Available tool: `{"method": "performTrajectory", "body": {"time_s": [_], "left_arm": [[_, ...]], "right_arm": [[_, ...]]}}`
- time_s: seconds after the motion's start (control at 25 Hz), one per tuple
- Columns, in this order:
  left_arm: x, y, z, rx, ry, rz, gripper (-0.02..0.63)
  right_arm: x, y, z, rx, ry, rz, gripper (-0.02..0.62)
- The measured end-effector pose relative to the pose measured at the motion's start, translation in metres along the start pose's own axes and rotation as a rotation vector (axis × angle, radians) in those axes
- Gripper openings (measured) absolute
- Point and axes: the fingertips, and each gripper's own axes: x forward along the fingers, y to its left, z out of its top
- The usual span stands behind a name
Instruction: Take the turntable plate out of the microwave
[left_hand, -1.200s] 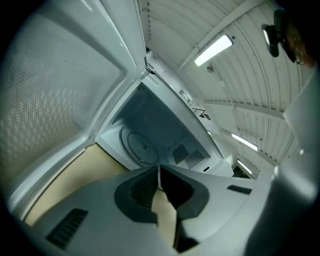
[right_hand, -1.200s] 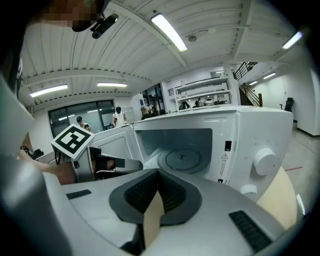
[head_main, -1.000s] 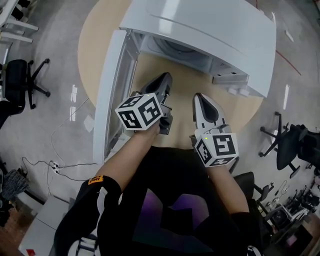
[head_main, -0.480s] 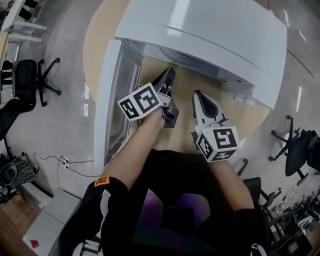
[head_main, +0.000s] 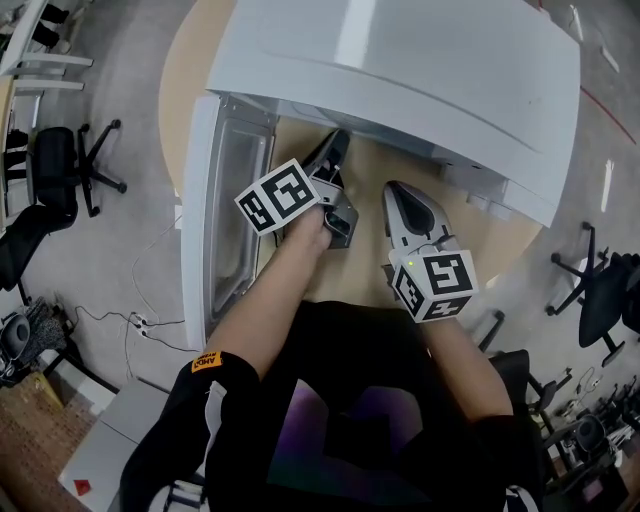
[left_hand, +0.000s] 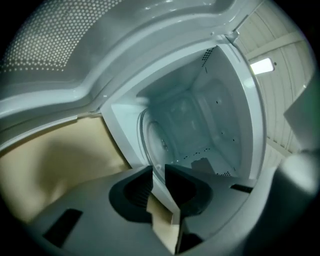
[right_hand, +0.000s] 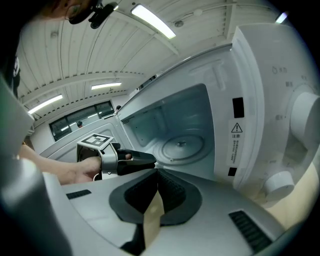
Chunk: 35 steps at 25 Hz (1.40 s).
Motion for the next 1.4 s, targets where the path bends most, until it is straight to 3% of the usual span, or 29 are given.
{"method": "performTrajectory", "body": {"time_s": [0.48,0.88,1.28,1.4], "left_arm": [[0.017,0.002,0.002,-0.085,0.004,-0.004,0.106],[0.021,0.006,0.0,-0.106,0.006,0.01,0.106],[0.021,0.007,0.0,-0.137,-0.004,0.035,0.098],[0.021,0.008,0.0,-0.139,0.0,0.044,0.084]], "right_arm": [[0.008,-0.01,-0.007,0.032,0.021,0.011,0.015],[0.012,-0.015,-0.007,0.061,0.008,0.01,0.015],[0.043,-0.022,-0.011,0.198,0.003,0.032,0.017],[0.05,-0.025,-0.005,0.194,-0.011,0.023,0.017]]}}
